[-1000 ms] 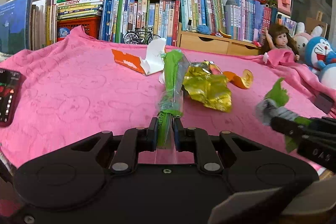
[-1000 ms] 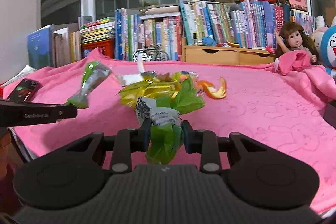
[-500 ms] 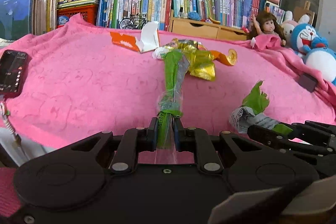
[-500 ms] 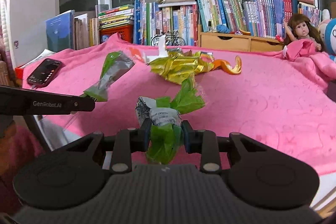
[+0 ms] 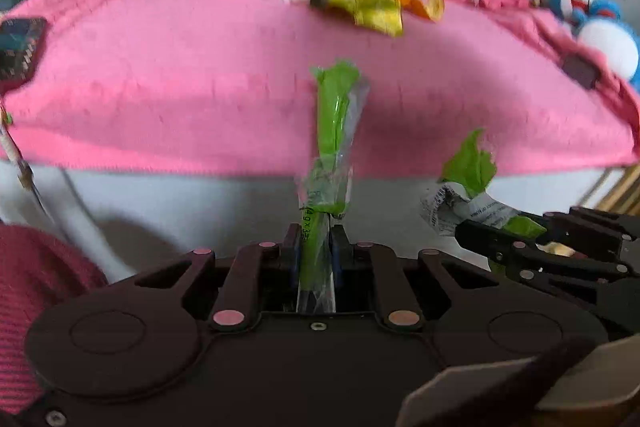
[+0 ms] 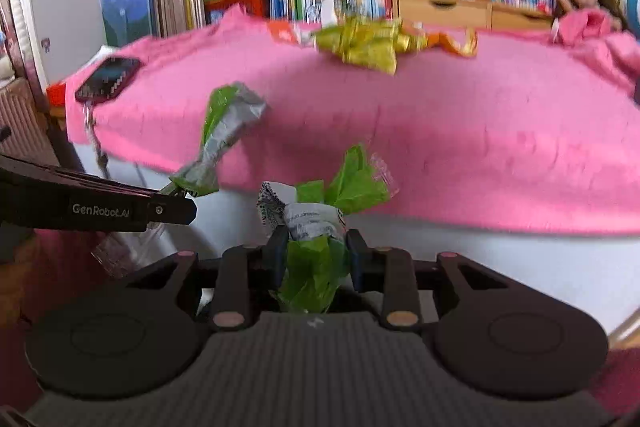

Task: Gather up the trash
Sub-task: 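Carry both wrappers down into the black bin and open both grippers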

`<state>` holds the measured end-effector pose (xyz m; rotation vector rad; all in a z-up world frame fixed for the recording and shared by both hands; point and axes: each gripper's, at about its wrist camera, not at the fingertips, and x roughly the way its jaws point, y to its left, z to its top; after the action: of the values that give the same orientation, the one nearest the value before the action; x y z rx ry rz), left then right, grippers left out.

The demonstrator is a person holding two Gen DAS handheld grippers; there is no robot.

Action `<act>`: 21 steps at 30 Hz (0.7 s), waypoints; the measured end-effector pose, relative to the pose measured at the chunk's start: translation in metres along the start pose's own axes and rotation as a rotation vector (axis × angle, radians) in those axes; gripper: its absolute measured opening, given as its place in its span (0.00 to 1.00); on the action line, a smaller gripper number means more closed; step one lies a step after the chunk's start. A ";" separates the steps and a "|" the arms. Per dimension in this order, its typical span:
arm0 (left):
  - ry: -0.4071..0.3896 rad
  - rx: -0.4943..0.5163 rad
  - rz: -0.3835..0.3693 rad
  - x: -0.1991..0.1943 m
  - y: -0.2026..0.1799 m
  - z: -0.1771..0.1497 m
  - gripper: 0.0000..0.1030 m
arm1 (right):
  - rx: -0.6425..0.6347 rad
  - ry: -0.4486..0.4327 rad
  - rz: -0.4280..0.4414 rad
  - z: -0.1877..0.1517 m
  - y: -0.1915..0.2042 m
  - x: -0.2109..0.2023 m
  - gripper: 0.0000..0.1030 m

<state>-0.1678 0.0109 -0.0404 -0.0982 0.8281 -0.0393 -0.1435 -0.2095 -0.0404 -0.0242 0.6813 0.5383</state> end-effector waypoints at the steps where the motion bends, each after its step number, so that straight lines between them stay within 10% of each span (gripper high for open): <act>1: 0.042 0.013 -0.008 0.006 -0.001 -0.003 0.14 | 0.000 0.022 -0.001 -0.004 0.000 0.003 0.36; 21: 0.446 -0.010 0.030 0.121 0.001 -0.048 0.14 | 0.102 0.388 -0.013 -0.061 -0.015 0.081 0.36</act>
<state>-0.1211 -0.0006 -0.1611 -0.0876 1.2754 -0.0287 -0.1200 -0.1966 -0.1394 -0.0380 1.0861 0.4898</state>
